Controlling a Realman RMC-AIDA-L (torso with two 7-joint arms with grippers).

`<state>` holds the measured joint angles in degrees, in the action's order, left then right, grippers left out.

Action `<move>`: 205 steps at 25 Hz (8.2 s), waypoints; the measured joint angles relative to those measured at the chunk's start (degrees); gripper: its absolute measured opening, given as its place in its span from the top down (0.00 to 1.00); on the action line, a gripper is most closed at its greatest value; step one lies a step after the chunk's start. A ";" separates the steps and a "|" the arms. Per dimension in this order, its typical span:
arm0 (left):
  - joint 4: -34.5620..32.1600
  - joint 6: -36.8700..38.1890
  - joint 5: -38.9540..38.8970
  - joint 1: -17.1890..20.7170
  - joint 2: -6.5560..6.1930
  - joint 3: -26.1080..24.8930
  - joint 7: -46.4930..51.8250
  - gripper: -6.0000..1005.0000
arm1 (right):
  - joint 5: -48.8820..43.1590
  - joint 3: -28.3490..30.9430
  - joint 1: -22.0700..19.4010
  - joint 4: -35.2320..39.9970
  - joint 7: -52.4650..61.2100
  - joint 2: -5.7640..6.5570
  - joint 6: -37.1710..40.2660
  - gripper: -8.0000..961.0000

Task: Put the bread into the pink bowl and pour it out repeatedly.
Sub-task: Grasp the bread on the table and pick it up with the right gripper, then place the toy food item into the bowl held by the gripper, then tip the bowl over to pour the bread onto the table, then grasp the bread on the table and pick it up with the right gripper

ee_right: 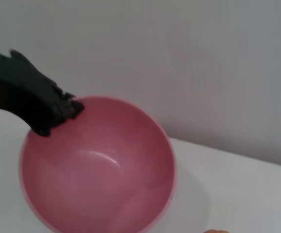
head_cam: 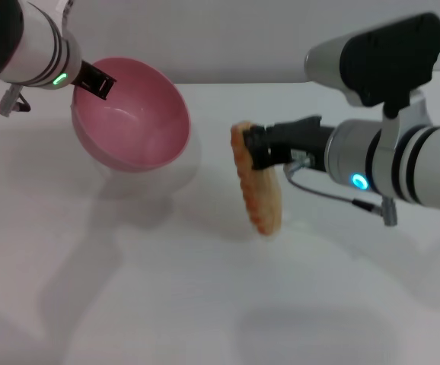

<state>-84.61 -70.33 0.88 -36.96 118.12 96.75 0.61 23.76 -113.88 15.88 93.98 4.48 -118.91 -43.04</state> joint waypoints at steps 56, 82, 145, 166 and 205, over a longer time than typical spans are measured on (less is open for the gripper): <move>1.81 4.11 -10.15 -3.09 0.23 6.95 -0.02 0.94 | -42.86 10.57 -17.94 -9.88 -3.22 -0.72 61.18 0.30; 2.04 2.59 -9.68 -4.27 0.35 7.59 0.60 0.94 | 2.60 9.31 -23.41 -24.76 -22.49 -0.38 77.19 0.30; -4.61 -11.52 17.34 -5.53 0.96 34.54 1.61 0.94 | 3.48 4.74 -22.20 -28.04 -21.88 -0.36 77.57 0.30; -1.92 -8.51 23.29 -5.72 0.97 32.14 5.76 0.94 | 3.67 3.19 -21.05 -25.18 -20.45 -0.21 71.07 0.30; 4.01 -5.17 13.43 -3.14 0.17 3.69 5.65 0.93 | 24.84 -5.25 13.38 -30.08 -12.93 -0.42 14.75 0.29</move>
<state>-80.60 -75.50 14.31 -40.10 118.30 100.44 6.26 48.60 -119.13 29.26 63.90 -8.45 -119.33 -28.29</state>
